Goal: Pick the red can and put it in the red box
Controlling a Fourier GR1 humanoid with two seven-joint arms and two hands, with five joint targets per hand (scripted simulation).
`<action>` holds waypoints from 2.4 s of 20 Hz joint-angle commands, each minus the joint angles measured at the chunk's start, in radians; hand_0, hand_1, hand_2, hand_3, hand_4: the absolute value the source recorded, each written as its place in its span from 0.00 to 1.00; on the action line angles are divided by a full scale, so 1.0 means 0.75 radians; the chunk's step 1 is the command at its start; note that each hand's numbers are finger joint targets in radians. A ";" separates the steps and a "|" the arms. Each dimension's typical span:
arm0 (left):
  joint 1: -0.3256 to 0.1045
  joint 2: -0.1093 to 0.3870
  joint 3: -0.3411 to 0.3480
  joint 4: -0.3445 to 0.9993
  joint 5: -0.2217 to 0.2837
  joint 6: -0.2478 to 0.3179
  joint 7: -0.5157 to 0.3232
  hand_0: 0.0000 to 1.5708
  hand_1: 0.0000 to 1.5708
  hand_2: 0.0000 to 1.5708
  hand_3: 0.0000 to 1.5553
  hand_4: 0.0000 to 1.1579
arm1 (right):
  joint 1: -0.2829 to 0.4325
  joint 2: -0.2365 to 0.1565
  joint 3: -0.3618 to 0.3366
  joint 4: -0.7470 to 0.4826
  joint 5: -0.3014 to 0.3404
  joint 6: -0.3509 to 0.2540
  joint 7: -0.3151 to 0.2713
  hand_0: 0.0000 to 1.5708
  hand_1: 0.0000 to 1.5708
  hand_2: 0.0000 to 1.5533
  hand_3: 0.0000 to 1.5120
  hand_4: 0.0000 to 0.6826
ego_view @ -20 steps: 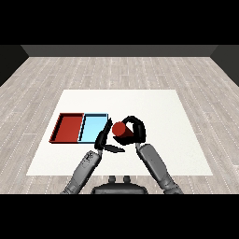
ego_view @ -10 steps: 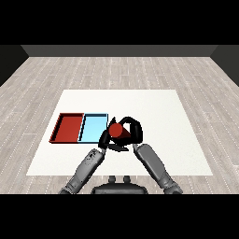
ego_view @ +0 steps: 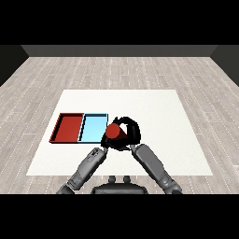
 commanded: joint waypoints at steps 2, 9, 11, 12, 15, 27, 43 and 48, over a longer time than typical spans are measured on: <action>-0.026 -0.001 0.020 0.030 0.023 -0.022 -0.016 0.00 0.00 0.00 0.00 0.00 | 0.013 0.001 0.109 0.090 -0.048 -0.078 -0.118 0.98 0.98 0.94 0.94 0.96; 0.053 0.000 -0.027 -0.116 0.016 0.156 0.044 0.00 0.00 0.00 0.00 0.57 | -0.035 0.000 0.147 -0.006 -0.018 -0.157 0.010 0.96 0.96 0.94 0.93 0.94; 0.040 0.001 -0.011 -0.025 0.095 0.217 -0.039 0.24 0.24 0.46 0.36 0.79 | 0.045 -0.012 0.076 0.049 -0.018 -0.031 -0.082 0.98 0.98 0.94 0.93 0.95; -0.017 0.000 -0.009 -0.025 0.160 0.270 0.017 0.92 0.92 0.94 0.92 0.96 | -0.017 0.000 0.161 0.066 -0.040 -0.131 -0.067 0.99 0.99 0.94 0.92 0.96; 0.087 0.000 -0.033 -0.037 0.040 0.264 0.012 1.00 1.00 0.99 0.95 0.97 | 0.042 -0.025 0.035 0.026 -0.025 0.013 -0.056 0.95 0.95 0.93 0.92 0.96; -0.008 0.000 -0.055 0.010 0.162 0.389 -0.199 1.00 1.00 1.00 0.96 0.98 | 0.002 0.000 0.049 -0.026 -0.048 -0.008 0.037 0.95 0.95 0.92 0.91 0.87; -0.065 0.000 -0.050 0.106 0.217 0.429 -0.323 1.00 1.00 1.00 0.96 0.98 | -0.014 -0.003 0.014 0.054 0.087 -0.006 0.187 0.00 0.00 0.00 0.00 0.00; -0.073 0.000 -0.055 0.031 0.112 0.477 -0.179 1.00 1.00 1.00 0.95 0.98 | -0.039 0.001 0.026 0.083 0.040 -0.059 0.155 0.00 0.00 0.00 0.00 0.00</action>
